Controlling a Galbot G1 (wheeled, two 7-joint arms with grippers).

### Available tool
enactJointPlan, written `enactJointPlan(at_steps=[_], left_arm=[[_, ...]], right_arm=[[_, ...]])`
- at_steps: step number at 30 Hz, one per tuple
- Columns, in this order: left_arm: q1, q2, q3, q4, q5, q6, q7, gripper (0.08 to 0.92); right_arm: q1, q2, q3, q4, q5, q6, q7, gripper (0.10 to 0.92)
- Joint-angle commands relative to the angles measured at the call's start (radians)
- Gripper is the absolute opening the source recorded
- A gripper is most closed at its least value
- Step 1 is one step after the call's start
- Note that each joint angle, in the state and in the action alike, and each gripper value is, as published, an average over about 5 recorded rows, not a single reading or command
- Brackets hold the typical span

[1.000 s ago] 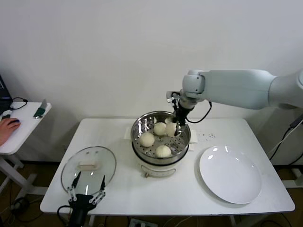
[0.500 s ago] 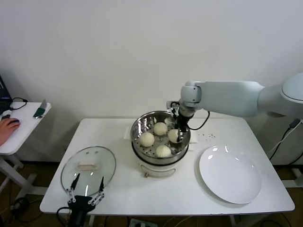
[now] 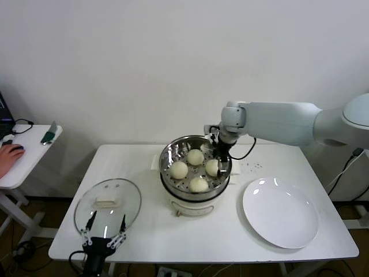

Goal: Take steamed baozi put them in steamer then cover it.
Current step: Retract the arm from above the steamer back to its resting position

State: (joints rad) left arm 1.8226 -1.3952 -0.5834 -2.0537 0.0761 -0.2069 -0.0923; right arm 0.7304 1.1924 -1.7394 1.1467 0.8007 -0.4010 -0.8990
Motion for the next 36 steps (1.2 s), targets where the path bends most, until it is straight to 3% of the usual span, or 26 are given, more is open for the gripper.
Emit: enactJointPlan(at_steps=[1,9,17,29,36], left_arm=[[-0.006,0.002,0.000,0.006,-0.001,0.002,-0.001,0.823],[-0.017,-0.001,-0.005,0.007,0.017,0.007,-0.003,0.823],[-0.025,-0.009,-0.011,-0.006,0.081,0.026,-0.018,0.823],[-0.044,-0.015,0.001,-0.042,0.276,0.056,-0.027,0.823],[-0.053,-0.009,0.033,-0.048,0.502,0.072,-0.079,0.823]], right_arm=[[0.040,-0.090,0.043,0.050,0.007,0.013,-0.008,0.822],[0.090,-0.243,0.155,0.125,0.010,0.119,0.005,0.823],[-0.043,-0.467,0.439,0.221,-0.073,0.231,0.159,0.823],[-0.757,-0.766,1.261,0.431,-0.159,0.302,0.421,0.823],[-1.142,-0.785,1.639,0.521,-0.143,0.379,0.592,0.823]])
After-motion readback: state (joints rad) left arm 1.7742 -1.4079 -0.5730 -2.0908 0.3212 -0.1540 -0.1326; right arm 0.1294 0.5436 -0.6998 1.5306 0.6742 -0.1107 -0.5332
